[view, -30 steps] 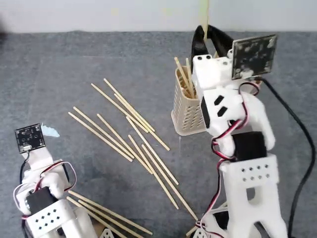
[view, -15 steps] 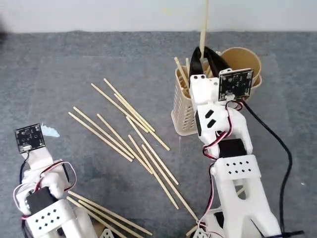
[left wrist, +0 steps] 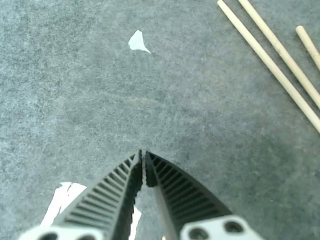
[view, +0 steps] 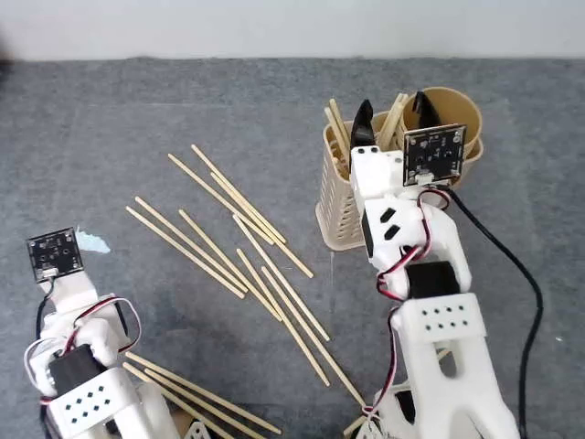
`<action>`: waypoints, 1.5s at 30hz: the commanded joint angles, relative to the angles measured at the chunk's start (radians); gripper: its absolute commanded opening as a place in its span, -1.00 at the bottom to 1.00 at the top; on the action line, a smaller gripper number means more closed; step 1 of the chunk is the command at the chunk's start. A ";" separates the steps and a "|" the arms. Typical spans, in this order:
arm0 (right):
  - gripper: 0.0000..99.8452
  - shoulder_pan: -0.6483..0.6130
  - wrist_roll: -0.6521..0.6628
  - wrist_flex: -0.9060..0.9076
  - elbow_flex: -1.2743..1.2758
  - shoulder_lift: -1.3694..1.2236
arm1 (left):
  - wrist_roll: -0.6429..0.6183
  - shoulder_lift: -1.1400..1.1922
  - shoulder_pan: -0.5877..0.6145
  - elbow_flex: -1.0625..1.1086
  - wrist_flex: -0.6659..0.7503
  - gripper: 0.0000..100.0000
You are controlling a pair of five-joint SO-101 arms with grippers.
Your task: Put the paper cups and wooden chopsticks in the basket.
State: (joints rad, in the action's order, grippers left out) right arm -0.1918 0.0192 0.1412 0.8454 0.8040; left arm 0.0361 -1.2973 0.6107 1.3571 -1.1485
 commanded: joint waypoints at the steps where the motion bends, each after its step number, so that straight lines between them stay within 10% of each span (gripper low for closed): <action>1: -0.59 -0.036 -0.021 0.168 -0.117 0.110 | -0.005 -0.012 -0.005 -0.002 0.020 -0.97; 22: -0.66 -0.386 -0.026 0.984 -0.233 0.068 | -0.005 -0.012 -0.005 -0.002 0.020 -0.97; 45: -0.67 -0.510 -0.018 0.737 -0.239 -0.702 | -0.005 -0.012 -0.005 -0.002 0.020 -0.97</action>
State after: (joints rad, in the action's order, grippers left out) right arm -0.6981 0.0023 0.9283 0.6674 0.1289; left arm 0.0361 -1.2973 0.6091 1.3571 -1.1485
